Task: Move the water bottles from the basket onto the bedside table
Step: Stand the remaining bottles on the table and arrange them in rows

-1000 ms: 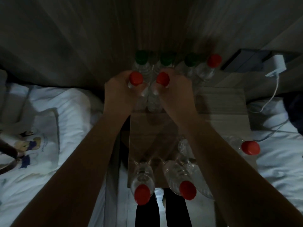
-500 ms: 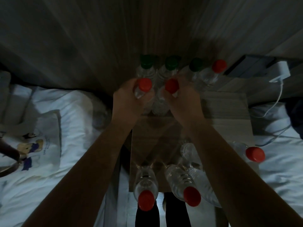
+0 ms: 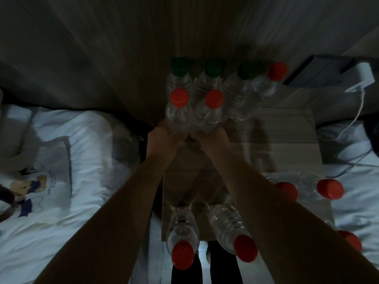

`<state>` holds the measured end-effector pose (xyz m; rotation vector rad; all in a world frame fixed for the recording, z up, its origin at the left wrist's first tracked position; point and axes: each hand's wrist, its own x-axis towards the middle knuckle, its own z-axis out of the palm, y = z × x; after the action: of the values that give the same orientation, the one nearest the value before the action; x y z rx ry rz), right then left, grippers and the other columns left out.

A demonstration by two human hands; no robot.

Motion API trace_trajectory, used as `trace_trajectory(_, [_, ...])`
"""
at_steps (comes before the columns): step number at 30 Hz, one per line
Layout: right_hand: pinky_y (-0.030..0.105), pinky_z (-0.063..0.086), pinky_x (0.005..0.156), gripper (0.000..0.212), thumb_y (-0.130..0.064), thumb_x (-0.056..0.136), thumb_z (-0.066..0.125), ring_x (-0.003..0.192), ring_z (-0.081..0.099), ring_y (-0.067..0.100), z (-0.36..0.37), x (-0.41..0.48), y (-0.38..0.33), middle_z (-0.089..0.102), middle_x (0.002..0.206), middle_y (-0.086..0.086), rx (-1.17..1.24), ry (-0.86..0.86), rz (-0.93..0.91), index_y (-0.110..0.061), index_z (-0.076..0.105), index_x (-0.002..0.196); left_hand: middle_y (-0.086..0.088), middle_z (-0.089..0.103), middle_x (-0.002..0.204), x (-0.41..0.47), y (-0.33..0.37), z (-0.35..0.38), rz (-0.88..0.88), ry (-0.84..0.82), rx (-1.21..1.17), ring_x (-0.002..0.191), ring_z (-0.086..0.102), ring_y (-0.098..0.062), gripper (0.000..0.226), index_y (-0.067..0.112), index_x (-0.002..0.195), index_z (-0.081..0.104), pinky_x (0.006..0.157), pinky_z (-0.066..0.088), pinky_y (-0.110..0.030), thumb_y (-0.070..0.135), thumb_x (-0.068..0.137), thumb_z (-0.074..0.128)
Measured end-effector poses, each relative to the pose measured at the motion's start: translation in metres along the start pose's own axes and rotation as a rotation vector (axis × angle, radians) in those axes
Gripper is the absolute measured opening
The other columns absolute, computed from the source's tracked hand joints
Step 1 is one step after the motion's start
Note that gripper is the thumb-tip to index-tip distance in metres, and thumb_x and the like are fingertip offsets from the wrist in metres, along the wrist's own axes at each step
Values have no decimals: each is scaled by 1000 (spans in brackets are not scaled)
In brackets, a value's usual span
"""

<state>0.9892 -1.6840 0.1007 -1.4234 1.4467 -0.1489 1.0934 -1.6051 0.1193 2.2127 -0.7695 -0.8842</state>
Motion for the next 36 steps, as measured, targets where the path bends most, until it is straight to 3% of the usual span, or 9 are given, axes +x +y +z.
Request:
trace_trajectory(5, [38,48,96,52,-23,85,64,112,58,28,0,0,-1,59,124,12,-13,-3,-4,-8,46,131,-9,61,118,2,-5,4,-34,2,7,109,58,-27,51,12,122,53,81,42,-27,42,83,63])
trace_trajectory(9, [36,48,94,58,-25,85,65,112,57,28,-3,-18,-3,56,127,11,36,-23,53,-8,40,134,-12,51,134,-11,-5,5,-251,-28,-138,118,53,-30,89,8,145,21,82,41,-29,44,78,69])
trace_trajectory(11, [30,45,86,50,-27,89,59,112,57,28,-12,-35,-9,57,127,12,-60,-56,10,-9,43,132,-13,49,138,-28,-5,3,-263,-84,-75,122,50,-30,87,7,146,21,88,42,-30,41,81,68])
trace_trajectory(15, [19,34,78,31,-26,94,52,109,59,25,-58,-83,-36,63,118,7,-213,-73,-268,-16,56,122,-12,60,124,-74,10,-14,-95,-166,89,115,57,-30,50,10,131,49,97,46,-38,27,86,63])
trace_trajectory(20, [31,52,83,35,-24,91,51,92,63,16,-144,-131,-37,64,109,-1,-316,38,-371,-25,52,126,-5,61,124,-130,70,-24,103,-227,121,109,58,-20,45,18,129,52,95,45,-33,31,87,60])
trace_trajectory(22, [3,43,74,25,-20,93,51,76,57,-3,-170,-142,-26,59,89,-13,-357,97,-409,-21,56,118,5,63,115,-149,96,-14,173,-270,33,97,60,-8,46,25,128,51,88,50,-30,42,86,57])
trace_trajectory(24, [-5,33,67,23,-16,95,50,65,46,-6,-191,-149,-14,57,82,-13,-421,169,-452,-12,59,115,13,60,113,-160,113,4,218,-296,55,98,59,-2,49,31,129,46,88,50,-28,50,85,54])
trace_trajectory(27, [-1,34,65,19,-12,94,52,66,45,-1,-210,-152,8,65,92,7,-486,149,-418,-5,64,108,7,60,120,-166,123,29,268,-286,155,105,59,-9,57,33,131,42,90,52,-35,55,80,56])
trace_trajectory(36, [9,37,69,29,-29,91,59,82,54,6,-223,-142,63,58,98,-6,-500,-15,-262,-19,54,117,6,46,137,-172,127,64,327,-250,356,121,49,-12,76,31,141,26,96,43,-26,55,78,63])
